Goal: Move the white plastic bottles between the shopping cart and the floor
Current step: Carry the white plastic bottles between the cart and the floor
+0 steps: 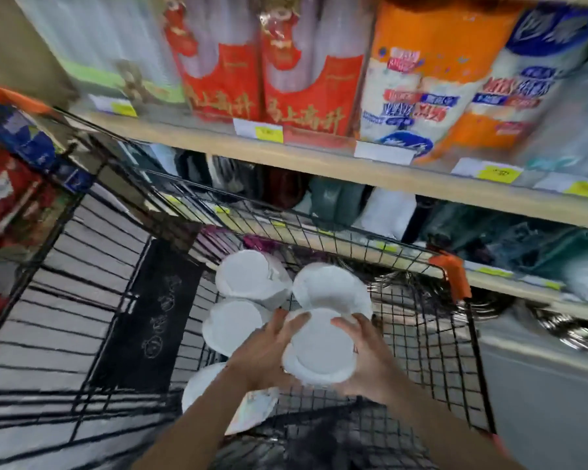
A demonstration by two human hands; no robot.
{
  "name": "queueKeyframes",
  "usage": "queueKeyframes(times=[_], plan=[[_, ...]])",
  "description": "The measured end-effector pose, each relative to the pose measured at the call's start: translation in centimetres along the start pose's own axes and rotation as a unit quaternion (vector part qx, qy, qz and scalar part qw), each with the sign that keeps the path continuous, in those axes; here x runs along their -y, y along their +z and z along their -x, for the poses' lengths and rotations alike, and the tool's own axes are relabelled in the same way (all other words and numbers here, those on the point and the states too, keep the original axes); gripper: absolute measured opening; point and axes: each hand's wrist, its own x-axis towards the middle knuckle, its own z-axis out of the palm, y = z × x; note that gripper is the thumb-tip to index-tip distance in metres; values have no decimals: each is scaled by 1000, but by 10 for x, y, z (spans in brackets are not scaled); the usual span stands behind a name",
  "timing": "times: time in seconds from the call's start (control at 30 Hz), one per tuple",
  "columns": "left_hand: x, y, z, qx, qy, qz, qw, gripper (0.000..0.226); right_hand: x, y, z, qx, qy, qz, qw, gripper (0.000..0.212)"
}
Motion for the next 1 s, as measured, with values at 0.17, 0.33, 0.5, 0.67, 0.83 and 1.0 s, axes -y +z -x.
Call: queueKeyframes(times=[0.17, 0.33, 0.5, 0.67, 0.83, 1.0], plan=[[37, 51, -45, 24, 104, -13, 994, 100, -33, 51, -4, -36, 72, 22, 997, 108], [57, 74, -66, -4, 151, -34, 988, 100, -49, 79, -10, -112, 50, 69, 990, 110], [67, 64, -59, -97, 171, -147, 969, 97, -45, 82, -9, -59, 123, 63, 989, 109], [96, 62, -39, -30, 48, -179, 982, 110, -33, 77, -8, -29, 165, 113, 979, 113], [85, 43, -35, 44, 38, -132, 990, 96, -13, 62, -5, 68, 213, 196, 955, 117], [45, -22, -20, 54, 43, -136, 988, 69, 22, 7, 13, 155, 234, 179, 943, 100]])
